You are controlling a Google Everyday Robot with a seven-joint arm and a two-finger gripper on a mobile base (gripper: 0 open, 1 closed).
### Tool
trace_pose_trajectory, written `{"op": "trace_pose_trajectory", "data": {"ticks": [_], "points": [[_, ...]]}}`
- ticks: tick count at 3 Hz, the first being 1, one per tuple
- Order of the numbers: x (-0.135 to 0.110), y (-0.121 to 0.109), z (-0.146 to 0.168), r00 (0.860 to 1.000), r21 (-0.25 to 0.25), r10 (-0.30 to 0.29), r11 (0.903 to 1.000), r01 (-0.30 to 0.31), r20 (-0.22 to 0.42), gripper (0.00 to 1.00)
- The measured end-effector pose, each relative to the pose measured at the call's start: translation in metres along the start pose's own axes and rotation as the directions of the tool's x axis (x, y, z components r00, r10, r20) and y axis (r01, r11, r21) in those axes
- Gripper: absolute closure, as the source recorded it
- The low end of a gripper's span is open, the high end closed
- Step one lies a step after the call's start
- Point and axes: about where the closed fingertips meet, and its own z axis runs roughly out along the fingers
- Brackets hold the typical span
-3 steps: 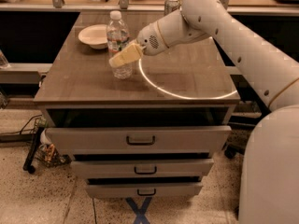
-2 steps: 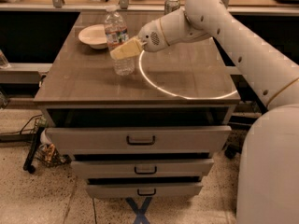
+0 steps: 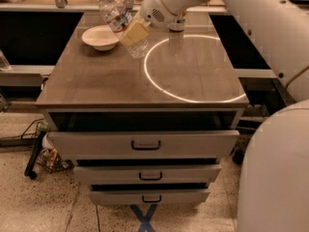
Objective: Knock water bottle over
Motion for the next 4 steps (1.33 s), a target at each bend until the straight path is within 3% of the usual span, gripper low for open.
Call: {"op": "trace_pose_trajectory", "data": {"ticks": [1, 2, 3, 4], "points": [[0.004, 0.001, -0.009, 0.936, 0.099, -0.244, 0.9559, 0.276, -0.254, 1.0], [0.052, 0.01, 0.015, 0.799, 0.061, -0.346, 0.9016, 0.428, -0.491, 1.0], [0.091, 0.006, 0.027, 0.678, 0.02, -0.375, 0.8667, 0.498, -0.632, 1.0], [0.114, -0.006, 0.027, 0.551, -0.013, -0.392, 0.8229, 0.568, -0.736, 0.82]]}}
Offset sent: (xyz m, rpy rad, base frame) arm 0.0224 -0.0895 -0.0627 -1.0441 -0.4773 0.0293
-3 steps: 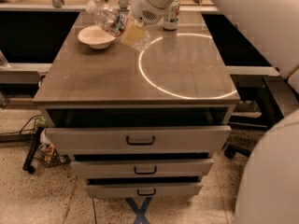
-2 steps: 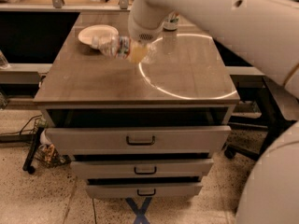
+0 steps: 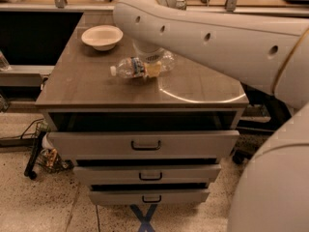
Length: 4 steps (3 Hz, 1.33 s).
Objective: Knock water bottle over
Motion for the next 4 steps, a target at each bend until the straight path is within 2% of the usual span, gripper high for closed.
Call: {"op": "trace_pose_trajectory", "data": {"ticks": [1, 3, 4], "points": [[0.0091, 0.0011, 0.0086, 0.995, 0.016, -0.053, 0.9984, 0.055, -0.082, 0.59], [0.0131, -0.0004, 0.007, 0.992, 0.013, -0.076, 0.9969, 0.078, -0.1, 0.12], [0.0161, -0.0004, 0.003, 0.989, 0.012, -0.094, 0.9953, 0.096, -0.11, 0.0]]}}
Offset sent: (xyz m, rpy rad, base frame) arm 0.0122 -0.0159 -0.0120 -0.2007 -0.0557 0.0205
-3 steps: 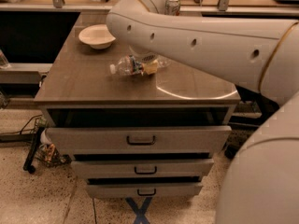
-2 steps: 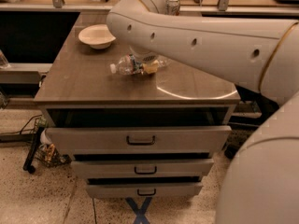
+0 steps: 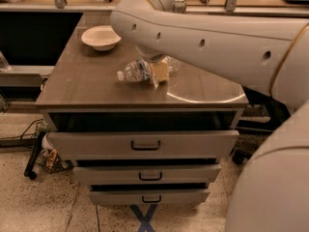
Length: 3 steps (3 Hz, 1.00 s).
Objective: Knock water bottle over
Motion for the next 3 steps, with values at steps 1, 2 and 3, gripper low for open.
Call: {"op": "trace_pose_trajectory", "data": {"ticks": [1, 2, 3], "points": [[0.0014, -0.0025, -0.0039, 1.0, 0.0, 0.0, 1.0, 0.0, 0.0, 0.0], [0.0014, -0.0026, -0.0041, 1.0, 0.0, 0.0, 1.0, 0.0, 0.0, 0.0], [0.0015, -0.0028, -0.0043, 1.0, 0.0, 0.0, 1.0, 0.0, 0.0, 0.0]]}}
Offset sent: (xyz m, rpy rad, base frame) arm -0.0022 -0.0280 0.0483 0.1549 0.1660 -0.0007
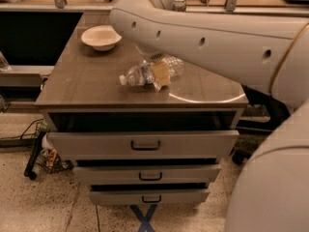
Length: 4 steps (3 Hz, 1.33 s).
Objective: Knock water bottle over
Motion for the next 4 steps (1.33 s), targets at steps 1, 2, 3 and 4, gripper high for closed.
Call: {"op": "trace_pose_trajectory", "data": {"ticks": [1, 2, 3, 4], "points": [[0.0002, -0.0002, -0.0004, 1.0, 0.0, 0.0, 1.0, 0.0, 0.0, 0.22], [0.0009, -0.0017, -0.0026, 1.0, 0.0, 0.0, 1.0, 0.0, 0.0, 0.44], [0.0009, -0.0017, -0.0026, 1.0, 0.0, 0.0, 1.0, 0.0, 0.0, 0.36], [0.0075, -0.0015, -0.0078, 1.0, -0.016, 0.012, 0.9998, -0.012, 0.023, 0.13]]}}
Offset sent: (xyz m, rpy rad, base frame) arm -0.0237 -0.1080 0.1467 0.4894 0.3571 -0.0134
